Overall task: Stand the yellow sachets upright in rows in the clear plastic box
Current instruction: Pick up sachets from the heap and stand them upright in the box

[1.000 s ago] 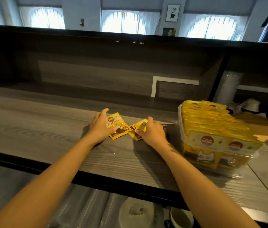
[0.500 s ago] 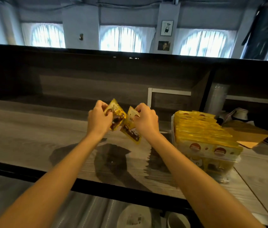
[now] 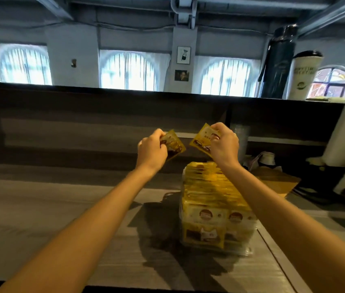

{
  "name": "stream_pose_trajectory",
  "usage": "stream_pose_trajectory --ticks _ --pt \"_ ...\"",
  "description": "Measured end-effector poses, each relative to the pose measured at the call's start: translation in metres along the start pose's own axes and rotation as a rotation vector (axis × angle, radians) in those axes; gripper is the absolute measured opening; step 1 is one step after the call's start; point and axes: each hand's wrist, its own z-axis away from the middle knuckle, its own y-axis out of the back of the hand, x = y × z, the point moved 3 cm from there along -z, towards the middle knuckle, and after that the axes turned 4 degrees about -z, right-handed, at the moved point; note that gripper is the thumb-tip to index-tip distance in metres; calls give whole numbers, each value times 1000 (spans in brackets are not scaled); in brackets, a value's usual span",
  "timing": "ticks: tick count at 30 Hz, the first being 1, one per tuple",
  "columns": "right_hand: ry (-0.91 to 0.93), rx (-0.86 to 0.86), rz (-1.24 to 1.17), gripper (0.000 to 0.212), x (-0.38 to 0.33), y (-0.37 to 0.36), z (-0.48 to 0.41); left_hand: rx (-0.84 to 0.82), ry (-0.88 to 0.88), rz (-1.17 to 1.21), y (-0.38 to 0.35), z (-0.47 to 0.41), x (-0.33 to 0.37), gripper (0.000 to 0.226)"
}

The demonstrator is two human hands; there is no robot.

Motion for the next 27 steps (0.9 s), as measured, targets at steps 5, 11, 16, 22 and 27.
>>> stream_pose_trajectory --ticks 5,11,16,22,27 --pt "-48 -14 48 29 43 23 -31 -123 -76 26 -51 -28 25 19" --pt "-43 -138 40 29 73 27 -45 -327 -108 95 -95 -43 40 23" --pt "-52 -149 13 28 85 30 -49 -478 -115 115 -110 -44 44 28" --pt "-47 -181 -129 35 84 36 -59 -507 -125 152 -97 -53 55 26" --pt "-52 -252 -155 37 82 36 -64 -550 -143 150 -93 -54 58 26"
